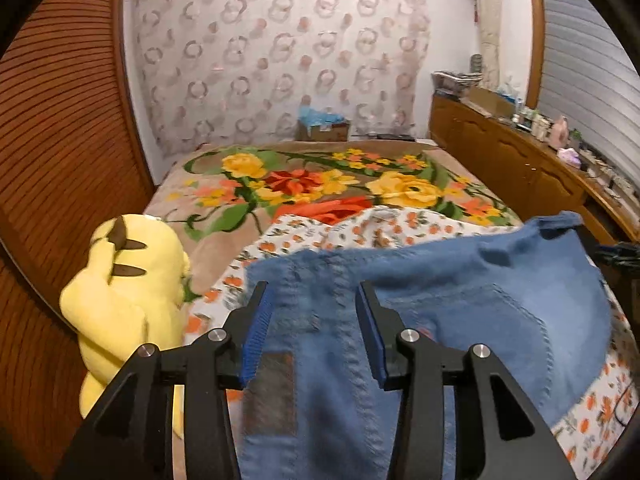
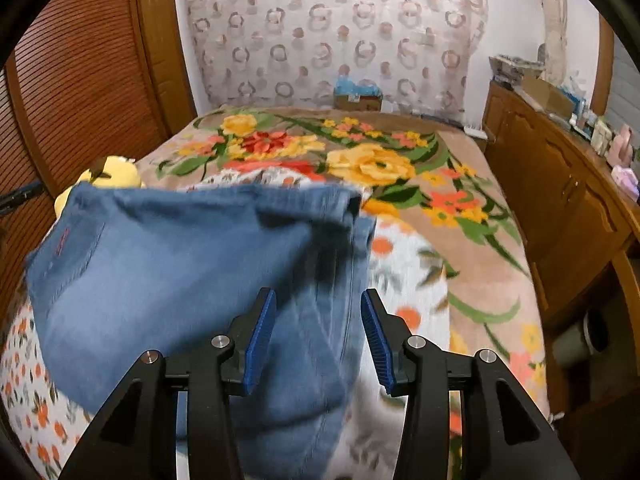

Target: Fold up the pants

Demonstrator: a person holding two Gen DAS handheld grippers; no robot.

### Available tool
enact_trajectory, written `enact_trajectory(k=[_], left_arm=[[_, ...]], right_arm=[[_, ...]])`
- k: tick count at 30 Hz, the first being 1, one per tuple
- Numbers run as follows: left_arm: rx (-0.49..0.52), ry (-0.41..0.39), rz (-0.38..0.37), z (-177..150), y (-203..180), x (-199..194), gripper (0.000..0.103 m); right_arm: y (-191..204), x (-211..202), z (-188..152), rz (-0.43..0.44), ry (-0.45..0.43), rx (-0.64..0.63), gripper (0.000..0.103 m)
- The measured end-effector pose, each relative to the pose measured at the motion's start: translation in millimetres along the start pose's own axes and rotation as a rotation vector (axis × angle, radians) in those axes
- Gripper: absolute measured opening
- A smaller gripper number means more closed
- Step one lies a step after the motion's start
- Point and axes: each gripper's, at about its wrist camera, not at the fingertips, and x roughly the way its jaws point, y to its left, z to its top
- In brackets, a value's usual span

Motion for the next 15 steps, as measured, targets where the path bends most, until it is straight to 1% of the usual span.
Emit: enact_trajectory(k=[1, 2, 3, 5, 8, 9, 11, 13, 15], left_arm=[[-0.002, 0.005, -0.016, -3, -3, -2, 0.051], [-0.005, 0.005, -0.027, -6, -6, -4, 0.066], [-0.009, -0.001, -0.035, -10, -10, -7, 0.071], [-0.005, -0.003, -0.044, -16, -15, -11, 0.073], [-0.009, -0.005, -0.044, -24, -21, -17, 0.073], [-0.016, -0.008, -0.044, -25, -21, -19, 0.073], [-0.029, -0.002, -0.048, -29, -22, -22, 0.073], [-0.026, 0.001, -0.042, -33, -22, -24, 0.073], [-0.019, 0.001, -0.029, -37, -24, -26, 0.073]], right_arm=[[-2, -1, -2, 0.006, 0.011, 0.009, 0.046], [-3, 0, -5, 0.013, 0.021, 0.016, 0.046], [-4, 1, -8, 0.018, 0.028, 0.022, 0.046], [-4, 0, -12, 0.027, 0.034, 0.029, 0.046], [-2, 2, -16, 0.026, 0.047, 0.032, 0.046], [-2, 2, -17, 0.028, 0.05, 0.039, 0.037], [-3, -1, -18, 0.038, 0.05, 0.044, 0.012], [-1, -12, -17, 0.039, 0.02, 0.035, 0.01], [1, -30, -15, 0.031, -0.03, 0.03, 0.009]])
